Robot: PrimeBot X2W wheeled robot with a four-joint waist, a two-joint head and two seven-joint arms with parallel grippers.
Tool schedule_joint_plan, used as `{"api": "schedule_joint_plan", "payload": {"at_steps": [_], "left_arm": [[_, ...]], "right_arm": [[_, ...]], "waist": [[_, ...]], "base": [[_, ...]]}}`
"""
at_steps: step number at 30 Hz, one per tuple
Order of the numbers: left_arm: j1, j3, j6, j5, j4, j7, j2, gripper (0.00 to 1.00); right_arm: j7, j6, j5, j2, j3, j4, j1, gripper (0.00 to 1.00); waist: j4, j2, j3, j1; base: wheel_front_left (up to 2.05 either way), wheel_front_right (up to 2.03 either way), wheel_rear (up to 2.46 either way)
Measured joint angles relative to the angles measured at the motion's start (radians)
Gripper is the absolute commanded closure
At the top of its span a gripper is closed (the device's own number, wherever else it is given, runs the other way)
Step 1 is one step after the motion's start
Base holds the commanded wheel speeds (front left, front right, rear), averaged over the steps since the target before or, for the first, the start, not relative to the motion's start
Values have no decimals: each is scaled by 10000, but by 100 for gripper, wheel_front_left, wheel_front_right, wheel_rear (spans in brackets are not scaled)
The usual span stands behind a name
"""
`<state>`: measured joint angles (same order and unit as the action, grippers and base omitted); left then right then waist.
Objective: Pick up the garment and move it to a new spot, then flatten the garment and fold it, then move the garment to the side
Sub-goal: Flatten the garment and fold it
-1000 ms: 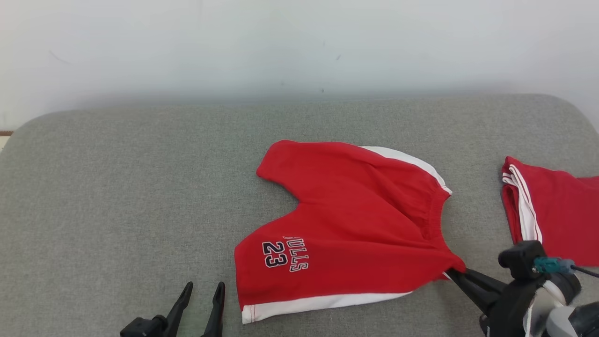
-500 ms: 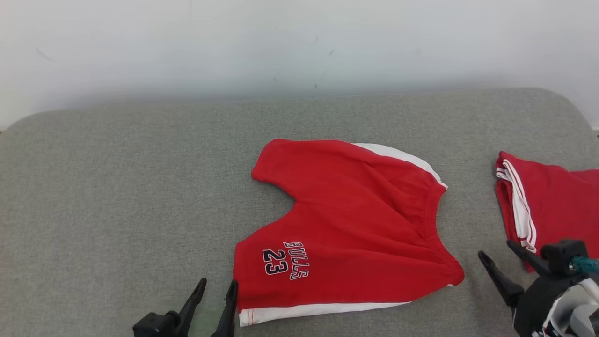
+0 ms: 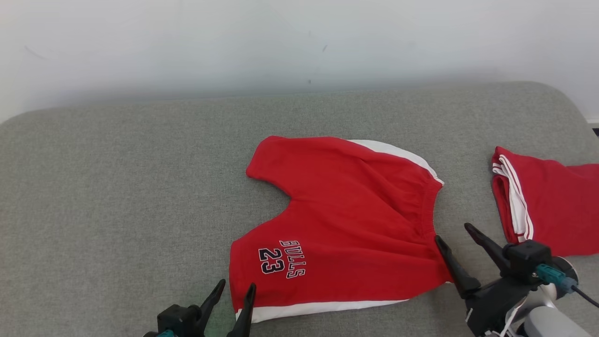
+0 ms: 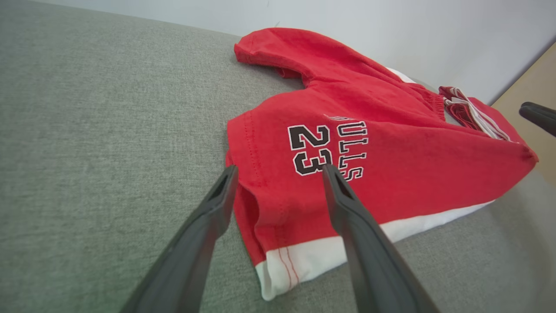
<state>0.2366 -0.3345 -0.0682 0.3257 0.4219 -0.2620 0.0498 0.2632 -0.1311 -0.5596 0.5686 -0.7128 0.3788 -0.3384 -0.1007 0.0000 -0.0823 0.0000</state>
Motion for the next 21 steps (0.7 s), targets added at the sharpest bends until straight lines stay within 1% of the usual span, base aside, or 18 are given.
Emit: {"api": "schedule_joint_plan", "payload": {"at_steps": [2,6,9,16,18,19,20,21], "left_arm": [[158,-105,81,13,247,0,2,0],[331,-324,100,127,644,0,0,0],[384,-418,188,190,972,0,0,0],[568,-470,270,357,1150,0,0,0],[607,-456,270,368,1154,0,0,25],[637,-443,268,374,1154,0,0,51],[680,-422,257,370,1114,0,0,62],[721,-389,255,336,999,0,0,80]], "right_arm": [[2,0,155,-163,15,-52,1,0],[2,0,253,-424,21,-56,27,0],[2,0,249,-504,69,-54,51,0],[2,0,249,-581,334,-73,77,0],[2,0,249,-594,435,-79,110,0],[2,0,249,-596,479,-86,134,0],[2,0,249,-606,529,-84,160,0],[0,0,249,-619,564,-86,193,0]], "waist": [[22,0,-45,0],[47,0,-130,0],[21,0,-190,0],[-164,0,-376,0],[-221,0,-435,0],[-248,0,-462,1],[-273,0,-489,0],[-293,0,-516,1]], "base": [[0,0,0],[0,0,0],[0,0,0],[0,0,0],[0,0,0],[0,0,0],[0,0,0],[0,0,0]]}}
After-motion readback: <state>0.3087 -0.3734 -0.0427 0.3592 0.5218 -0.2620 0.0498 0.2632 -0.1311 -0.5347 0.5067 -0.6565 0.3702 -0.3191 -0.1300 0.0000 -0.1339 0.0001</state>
